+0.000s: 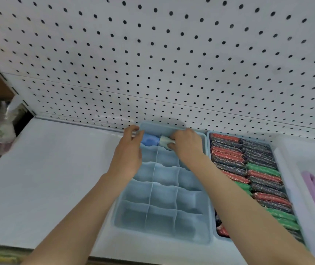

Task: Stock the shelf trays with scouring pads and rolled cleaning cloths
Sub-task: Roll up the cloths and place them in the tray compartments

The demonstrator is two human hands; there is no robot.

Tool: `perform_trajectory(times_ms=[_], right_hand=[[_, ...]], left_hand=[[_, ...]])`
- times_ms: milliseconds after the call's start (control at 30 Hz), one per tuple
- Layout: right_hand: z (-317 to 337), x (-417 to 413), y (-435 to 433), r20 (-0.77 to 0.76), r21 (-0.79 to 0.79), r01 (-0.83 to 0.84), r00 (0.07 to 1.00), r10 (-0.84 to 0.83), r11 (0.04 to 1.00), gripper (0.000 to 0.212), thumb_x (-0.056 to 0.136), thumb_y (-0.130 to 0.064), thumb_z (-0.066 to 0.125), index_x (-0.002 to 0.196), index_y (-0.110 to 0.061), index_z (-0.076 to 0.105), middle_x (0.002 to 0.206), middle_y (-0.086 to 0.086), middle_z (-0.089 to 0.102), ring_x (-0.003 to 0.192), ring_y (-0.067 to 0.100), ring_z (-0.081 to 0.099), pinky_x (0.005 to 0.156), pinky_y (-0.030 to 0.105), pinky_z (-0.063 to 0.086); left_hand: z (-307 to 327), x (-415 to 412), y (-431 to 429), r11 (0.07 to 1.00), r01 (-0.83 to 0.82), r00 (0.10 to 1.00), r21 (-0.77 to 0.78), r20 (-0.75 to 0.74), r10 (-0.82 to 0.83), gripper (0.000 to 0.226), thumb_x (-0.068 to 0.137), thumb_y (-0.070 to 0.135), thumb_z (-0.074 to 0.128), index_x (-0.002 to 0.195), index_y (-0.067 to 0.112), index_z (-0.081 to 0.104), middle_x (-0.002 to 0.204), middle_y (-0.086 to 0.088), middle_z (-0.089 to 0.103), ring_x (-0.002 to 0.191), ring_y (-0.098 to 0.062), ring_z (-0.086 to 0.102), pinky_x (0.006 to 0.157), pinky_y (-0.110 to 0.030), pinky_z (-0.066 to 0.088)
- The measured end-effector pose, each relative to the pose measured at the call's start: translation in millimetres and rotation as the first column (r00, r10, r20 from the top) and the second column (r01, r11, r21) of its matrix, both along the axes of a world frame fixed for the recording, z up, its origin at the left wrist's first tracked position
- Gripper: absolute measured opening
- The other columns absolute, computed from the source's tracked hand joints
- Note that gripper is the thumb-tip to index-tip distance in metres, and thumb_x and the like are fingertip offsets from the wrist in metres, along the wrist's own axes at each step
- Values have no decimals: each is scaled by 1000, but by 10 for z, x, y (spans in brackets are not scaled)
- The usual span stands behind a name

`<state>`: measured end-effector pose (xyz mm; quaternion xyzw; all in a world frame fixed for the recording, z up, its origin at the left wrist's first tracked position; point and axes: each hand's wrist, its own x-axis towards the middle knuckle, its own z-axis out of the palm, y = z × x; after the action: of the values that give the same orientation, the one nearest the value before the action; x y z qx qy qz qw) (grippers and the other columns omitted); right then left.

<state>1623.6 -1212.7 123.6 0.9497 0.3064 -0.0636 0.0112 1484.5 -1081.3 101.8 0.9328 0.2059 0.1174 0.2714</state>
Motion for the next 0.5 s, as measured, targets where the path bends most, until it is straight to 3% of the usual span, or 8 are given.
perform_trajectory(times_ms=[100, 233, 300, 367, 500], right_hand=[[71, -36, 20, -40, -36, -13, 999, 12, 999, 25, 93, -32, 57, 107, -14, 67, 107, 11, 66, 106, 27, 58, 70, 30, 38], [385, -145, -263, -127, 26, -63, 990, 66, 998, 30, 94, -34, 52, 117, -19, 64, 111, 8, 67, 102, 29, 61, 73, 32, 44], [602, -182, -617, -124, 149, -31, 991, 49, 988, 31, 96, -30, 52, 124, -22, 62, 116, 7, 67, 106, 29, 60, 83, 35, 49], [804, -228, -1074, -83, 309, 26, 997, -1, 951, 30, 96, -28, 54, 124, -25, 65, 110, 3, 71, 95, 24, 64, 86, 36, 53], [1009, -270, -2184, -25, 503, 178, 981, -192, 846, 23, 95, -29, 60, 114, -27, 72, 100, -9, 75, 82, 10, 66, 84, 24, 51]], left_hand=[[61, -7, -3, 1000, 8, 1000, 29, -22, -8, 55, 84, -6, 58, 136, 7, 51, 148, -12, 34, 104, -34, 57, 83, -32, 42], [137, -10, -52, 993, 13, 999, 121, -42, -8, 47, 85, 0, 64, 131, 6, 57, 143, -18, 42, 127, -39, 42, 102, -44, 39], [225, 52, -206, 993, 29, 1000, 118, -8, -29, 44, 85, 4, 66, 128, 7, 60, 140, -16, 46, 127, -38, 43, 103, -46, 39], [317, 165, -479, 992, 88, 995, 93, 29, -91, 43, 83, 4, 68, 126, 7, 62, 134, -15, 52, 120, -37, 50, 99, -46, 43], [461, 405, -1273, 954, 293, 951, 63, 78, -298, 42, 81, 4, 71, 122, 10, 65, 124, -13, 59, 110, -36, 58, 93, -43, 45]])
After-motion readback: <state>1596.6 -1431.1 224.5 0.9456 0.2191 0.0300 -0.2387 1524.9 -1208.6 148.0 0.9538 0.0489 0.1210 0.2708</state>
